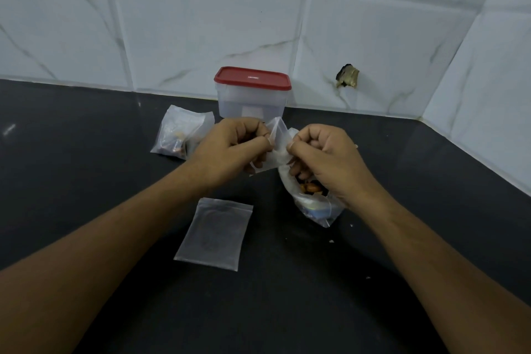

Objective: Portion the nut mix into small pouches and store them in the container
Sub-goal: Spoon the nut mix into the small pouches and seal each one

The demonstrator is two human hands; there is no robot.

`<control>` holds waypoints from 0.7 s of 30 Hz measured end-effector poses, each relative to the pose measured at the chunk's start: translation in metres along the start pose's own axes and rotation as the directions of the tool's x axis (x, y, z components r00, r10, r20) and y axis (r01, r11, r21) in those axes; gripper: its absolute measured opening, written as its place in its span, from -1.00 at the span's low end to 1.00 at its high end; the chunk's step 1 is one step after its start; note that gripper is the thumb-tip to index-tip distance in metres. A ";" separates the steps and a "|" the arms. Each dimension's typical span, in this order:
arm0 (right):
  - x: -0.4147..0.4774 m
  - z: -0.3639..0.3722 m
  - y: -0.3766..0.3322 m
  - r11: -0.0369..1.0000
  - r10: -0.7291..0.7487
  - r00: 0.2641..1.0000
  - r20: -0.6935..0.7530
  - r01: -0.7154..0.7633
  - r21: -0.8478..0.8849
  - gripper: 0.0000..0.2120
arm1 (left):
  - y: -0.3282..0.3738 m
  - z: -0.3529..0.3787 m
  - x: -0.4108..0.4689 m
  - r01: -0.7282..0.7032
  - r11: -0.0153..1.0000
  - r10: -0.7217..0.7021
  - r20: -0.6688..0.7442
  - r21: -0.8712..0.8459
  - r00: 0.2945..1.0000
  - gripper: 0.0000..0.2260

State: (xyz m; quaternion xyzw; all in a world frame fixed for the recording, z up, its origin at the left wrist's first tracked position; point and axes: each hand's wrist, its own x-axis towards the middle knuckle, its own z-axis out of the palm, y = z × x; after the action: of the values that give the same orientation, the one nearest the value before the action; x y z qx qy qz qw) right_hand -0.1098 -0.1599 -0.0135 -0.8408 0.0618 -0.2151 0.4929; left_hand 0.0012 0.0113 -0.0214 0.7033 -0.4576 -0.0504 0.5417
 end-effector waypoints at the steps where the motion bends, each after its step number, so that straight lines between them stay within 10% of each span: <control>1: -0.001 -0.001 0.000 1.000 -0.016 1.000 -0.006 0.016 -0.011 -0.91 | 0.000 0.000 0.000 -0.003 1.000 0.003 0.005 0.014 1.000 -0.84; 13: 0.000 0.006 0.004 0.932 -0.262 0.965 -0.021 0.247 -0.266 -0.69 | 0.006 0.005 -0.003 -0.016 0.989 0.013 0.018 0.149 1.000 -0.87; 21: 0.001 0.005 0.006 0.965 -0.247 0.968 -0.050 0.241 -0.105 -0.84 | 0.006 -0.001 -0.003 -0.194 0.943 0.229 -0.106 0.270 0.968 -0.93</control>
State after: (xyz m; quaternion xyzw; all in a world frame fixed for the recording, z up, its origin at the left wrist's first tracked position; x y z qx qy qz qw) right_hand -0.1062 -0.1593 -0.0206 -0.8580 -0.0161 -0.2973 0.4185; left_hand -0.0033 0.0141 -0.0167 0.7163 -0.4953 0.1159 0.4777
